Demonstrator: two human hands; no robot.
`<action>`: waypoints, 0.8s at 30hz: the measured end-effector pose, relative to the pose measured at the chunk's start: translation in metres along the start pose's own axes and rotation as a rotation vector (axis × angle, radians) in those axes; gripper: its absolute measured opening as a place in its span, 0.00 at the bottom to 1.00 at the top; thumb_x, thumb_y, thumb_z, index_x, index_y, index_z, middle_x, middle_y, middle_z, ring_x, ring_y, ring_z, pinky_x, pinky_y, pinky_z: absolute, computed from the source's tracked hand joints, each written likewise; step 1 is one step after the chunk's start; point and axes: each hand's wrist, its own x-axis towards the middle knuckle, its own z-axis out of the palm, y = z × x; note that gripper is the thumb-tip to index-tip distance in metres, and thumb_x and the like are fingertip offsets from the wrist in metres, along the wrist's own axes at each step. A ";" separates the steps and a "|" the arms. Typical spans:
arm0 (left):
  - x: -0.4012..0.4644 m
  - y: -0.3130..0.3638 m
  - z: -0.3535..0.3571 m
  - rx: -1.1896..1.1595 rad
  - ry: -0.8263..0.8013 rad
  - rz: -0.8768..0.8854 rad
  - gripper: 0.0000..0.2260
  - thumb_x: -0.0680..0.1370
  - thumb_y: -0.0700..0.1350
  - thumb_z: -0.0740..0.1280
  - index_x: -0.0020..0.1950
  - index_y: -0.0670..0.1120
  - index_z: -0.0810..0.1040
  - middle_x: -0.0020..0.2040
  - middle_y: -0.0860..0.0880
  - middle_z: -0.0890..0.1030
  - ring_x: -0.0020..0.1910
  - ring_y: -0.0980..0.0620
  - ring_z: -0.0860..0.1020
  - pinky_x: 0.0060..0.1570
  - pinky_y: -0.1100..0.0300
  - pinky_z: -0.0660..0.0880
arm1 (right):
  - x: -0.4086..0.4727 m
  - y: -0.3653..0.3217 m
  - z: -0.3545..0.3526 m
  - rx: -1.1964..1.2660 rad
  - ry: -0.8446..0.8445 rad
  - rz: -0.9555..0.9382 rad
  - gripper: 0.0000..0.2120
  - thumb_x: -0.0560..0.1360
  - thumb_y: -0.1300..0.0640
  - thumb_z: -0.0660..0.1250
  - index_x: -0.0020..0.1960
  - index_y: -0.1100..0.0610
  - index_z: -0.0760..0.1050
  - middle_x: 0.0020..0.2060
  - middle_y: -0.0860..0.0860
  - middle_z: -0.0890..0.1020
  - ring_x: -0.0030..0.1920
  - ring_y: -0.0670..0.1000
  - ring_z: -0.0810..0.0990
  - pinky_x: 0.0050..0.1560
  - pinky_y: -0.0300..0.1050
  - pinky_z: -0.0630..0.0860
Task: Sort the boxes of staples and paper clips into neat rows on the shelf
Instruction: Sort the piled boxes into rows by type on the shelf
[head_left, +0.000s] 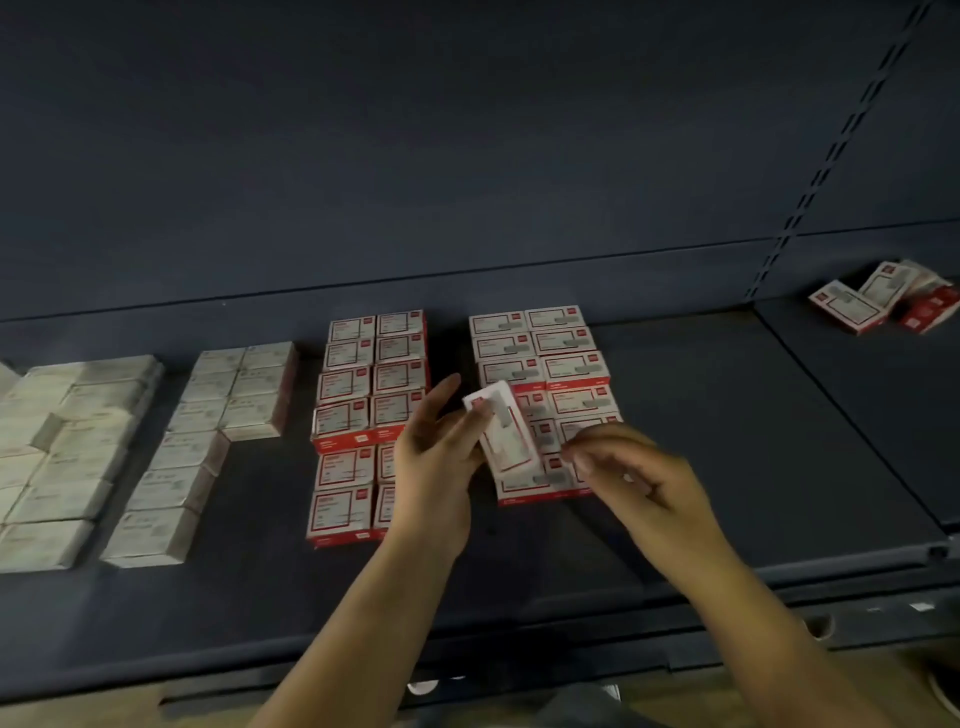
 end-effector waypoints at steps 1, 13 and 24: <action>0.001 0.003 -0.005 0.022 -0.021 0.008 0.18 0.69 0.37 0.70 0.58 0.48 0.76 0.40 0.50 0.83 0.43 0.50 0.82 0.43 0.55 0.79 | 0.000 -0.003 0.004 -0.013 0.030 0.021 0.06 0.72 0.55 0.71 0.48 0.48 0.81 0.47 0.42 0.81 0.50 0.42 0.79 0.49 0.33 0.74; 0.014 0.014 -0.036 0.669 -0.613 0.069 0.09 0.70 0.40 0.73 0.48 0.44 0.79 0.43 0.50 0.82 0.44 0.53 0.80 0.45 0.61 0.76 | 0.008 -0.029 0.025 -0.271 -0.214 0.159 0.23 0.68 0.61 0.73 0.54 0.38 0.72 0.54 0.40 0.76 0.55 0.37 0.73 0.52 0.27 0.69; 0.040 -0.005 -0.021 1.505 -0.554 0.608 0.20 0.79 0.46 0.62 0.71 0.50 0.66 0.70 0.54 0.66 0.68 0.55 0.62 0.60 0.70 0.56 | 0.025 0.029 0.009 -0.524 0.083 -0.025 0.24 0.72 0.57 0.71 0.64 0.44 0.68 0.60 0.43 0.71 0.61 0.52 0.71 0.60 0.45 0.69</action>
